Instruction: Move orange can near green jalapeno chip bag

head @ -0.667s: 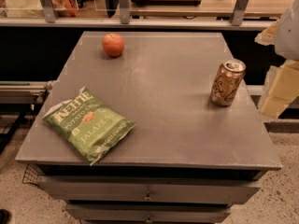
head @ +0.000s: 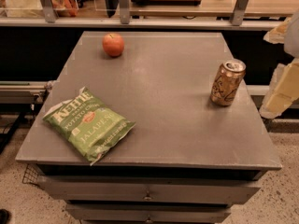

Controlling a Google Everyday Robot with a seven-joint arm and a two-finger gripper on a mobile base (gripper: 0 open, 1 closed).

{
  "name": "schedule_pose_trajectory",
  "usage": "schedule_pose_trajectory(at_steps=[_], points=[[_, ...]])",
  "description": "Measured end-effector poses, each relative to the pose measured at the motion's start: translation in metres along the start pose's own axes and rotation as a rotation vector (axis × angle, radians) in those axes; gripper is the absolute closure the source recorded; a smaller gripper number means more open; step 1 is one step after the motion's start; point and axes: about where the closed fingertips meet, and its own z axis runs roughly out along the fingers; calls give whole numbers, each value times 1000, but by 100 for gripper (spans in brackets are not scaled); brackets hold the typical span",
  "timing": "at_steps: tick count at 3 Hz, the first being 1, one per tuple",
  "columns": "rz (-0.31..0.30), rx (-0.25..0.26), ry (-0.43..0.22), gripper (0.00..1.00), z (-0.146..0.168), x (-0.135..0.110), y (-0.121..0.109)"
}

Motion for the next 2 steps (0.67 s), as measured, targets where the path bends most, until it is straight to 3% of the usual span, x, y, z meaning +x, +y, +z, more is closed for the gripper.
schedule_pose_trajectory(at_steps=[1,2], points=[[88,26,-81,0,11,23,-21],[175,17,-187,0,32,34,-32]])
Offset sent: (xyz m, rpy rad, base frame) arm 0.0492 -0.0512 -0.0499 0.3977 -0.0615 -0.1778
